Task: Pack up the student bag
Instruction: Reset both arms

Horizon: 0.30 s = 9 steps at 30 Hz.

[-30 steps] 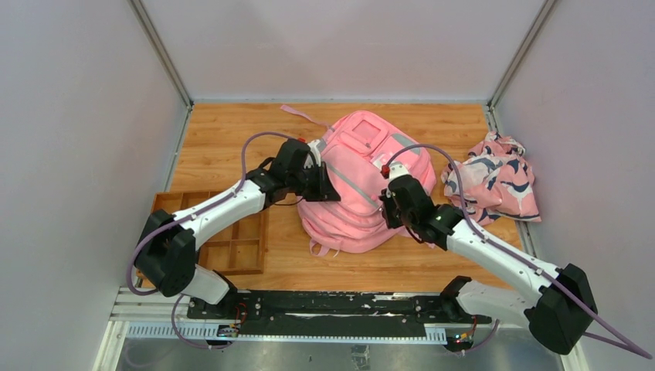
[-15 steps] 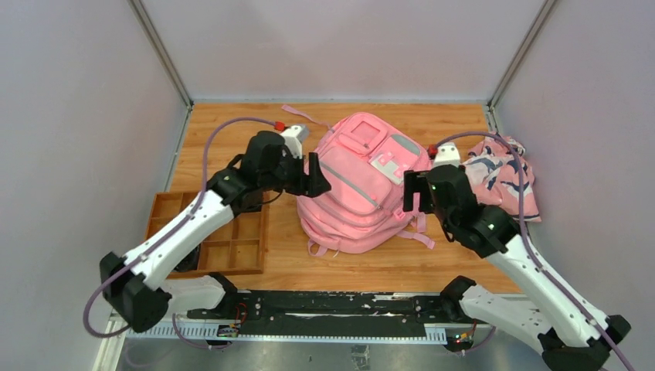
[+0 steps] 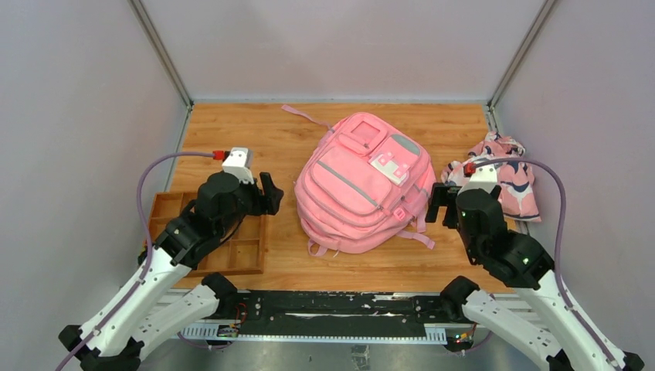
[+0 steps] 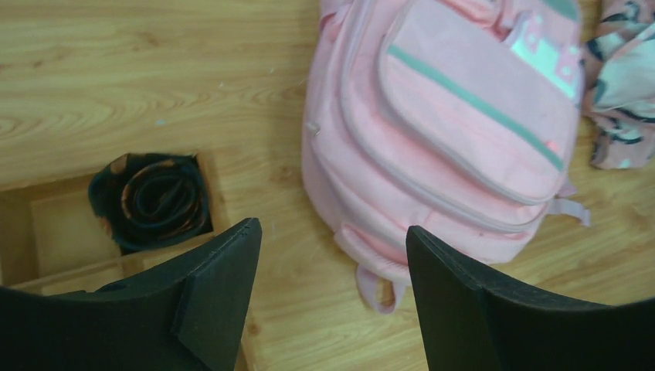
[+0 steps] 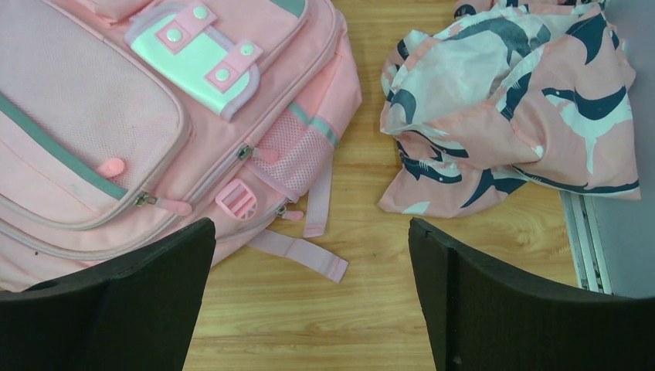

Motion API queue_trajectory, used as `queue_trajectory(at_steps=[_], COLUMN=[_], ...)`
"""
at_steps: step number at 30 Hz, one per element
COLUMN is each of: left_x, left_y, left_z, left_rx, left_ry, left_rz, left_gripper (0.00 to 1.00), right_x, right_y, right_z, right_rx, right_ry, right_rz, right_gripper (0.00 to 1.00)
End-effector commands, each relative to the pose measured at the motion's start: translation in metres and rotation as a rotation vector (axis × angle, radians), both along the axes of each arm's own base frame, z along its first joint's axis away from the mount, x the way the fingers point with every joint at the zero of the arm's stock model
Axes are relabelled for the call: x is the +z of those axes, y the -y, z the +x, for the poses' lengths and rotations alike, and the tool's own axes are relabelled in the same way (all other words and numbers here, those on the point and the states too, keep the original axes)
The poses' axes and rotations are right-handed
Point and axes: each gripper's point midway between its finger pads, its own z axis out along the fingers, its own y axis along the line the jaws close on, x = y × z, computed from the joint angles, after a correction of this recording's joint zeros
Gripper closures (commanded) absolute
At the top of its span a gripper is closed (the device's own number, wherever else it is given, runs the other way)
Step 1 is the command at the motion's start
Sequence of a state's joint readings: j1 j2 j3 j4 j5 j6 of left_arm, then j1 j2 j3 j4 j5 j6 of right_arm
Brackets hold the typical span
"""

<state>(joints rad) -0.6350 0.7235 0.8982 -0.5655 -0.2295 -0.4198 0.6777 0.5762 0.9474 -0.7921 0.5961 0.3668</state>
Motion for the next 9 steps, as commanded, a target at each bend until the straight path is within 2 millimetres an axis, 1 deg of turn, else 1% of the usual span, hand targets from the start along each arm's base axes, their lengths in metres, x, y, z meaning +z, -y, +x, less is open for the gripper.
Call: queue_trajectory(at_steps=[1,9], left_x=[-0.022,-0.01], left_y=[-0.026,-0.028], left_z=[0.001,-0.001], left_rx=[0.127,0.12], left_ry=[-0.045,-0.014], left_rz=[0.067,0.061], left_gripper=[0.25,0.25], right_x=[-0.015,-0.023], right_y=[0.01,0.004], right_z=[-0.001,0.001], right_rx=[-0.065,-0.056], right_ry=[-0.032,-0.049], right_rz=[-0.023,-0.006], right_gripper=[0.02,0.02])
